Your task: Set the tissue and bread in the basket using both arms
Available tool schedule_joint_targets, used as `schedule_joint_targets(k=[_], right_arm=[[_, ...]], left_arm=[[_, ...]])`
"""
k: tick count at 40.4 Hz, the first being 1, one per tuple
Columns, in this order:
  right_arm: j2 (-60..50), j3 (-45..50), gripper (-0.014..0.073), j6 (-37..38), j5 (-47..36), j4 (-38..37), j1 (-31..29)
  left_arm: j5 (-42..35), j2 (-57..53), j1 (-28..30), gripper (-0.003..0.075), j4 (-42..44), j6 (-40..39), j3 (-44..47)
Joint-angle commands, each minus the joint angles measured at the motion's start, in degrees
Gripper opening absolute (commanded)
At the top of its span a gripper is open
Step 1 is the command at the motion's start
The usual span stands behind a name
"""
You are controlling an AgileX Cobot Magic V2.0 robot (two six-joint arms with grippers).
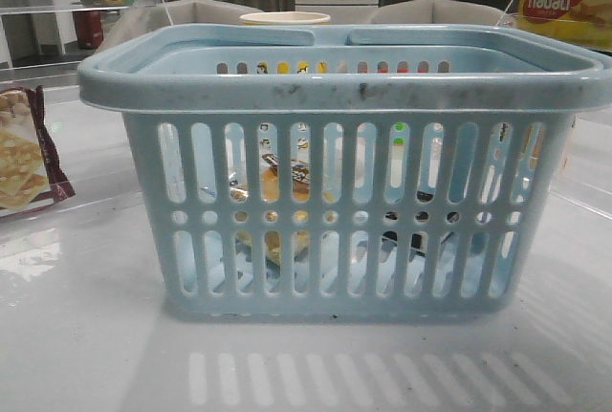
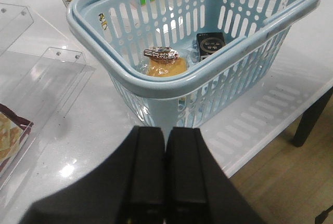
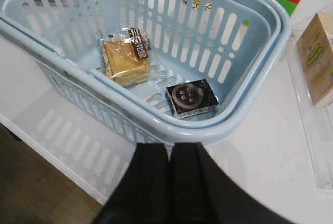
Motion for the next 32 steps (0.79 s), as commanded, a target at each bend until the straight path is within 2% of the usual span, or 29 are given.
schedule_joint_targets(k=[1, 5, 9, 14, 22, 29, 32], right_arm=[[0.0, -1.4, 0.0057, -0.5, -4.0, -0.7, 0.0], [0.0, -1.4, 0.0057, -0.5, -4.0, -0.7, 0.0], [0.0, -1.4, 0.0057, -0.5, -4.0, -0.7, 0.0], [0.0, -1.4, 0.0057, -0.5, -4.0, -0.7, 0.0], [0.0, -1.4, 0.0057, -0.5, -4.0, -0.7, 0.0], [0.0, -1.4, 0.0057, -0.5, -4.0, -0.7, 0.0], [0.0, -1.4, 0.0057, -0.5, -4.0, -0.7, 0.0]], left_arm=[[-5.3, -2.6, 3.3, 0.0094, -0.4, -0.5, 0.3], [-12.1, -6.9, 10.1, 0.0094, 0.3, -0.5, 5.4], [-25.0, -12.1, 17.6, 0.0094, 0.3, -0.5, 12.9], [-35.9, -19.0, 25.0, 0.0094, 0.0, -0.5, 22.7], [-41.1, -27.6, 32.1, 0.0094, -0.6, -0.5, 33.5], [-41.1, -31.4, 33.9, 0.0094, -0.6, -0.5, 37.7], [-44.0, -31.3, 34.0, 0.0094, -0.6, -0.5, 39.5]])
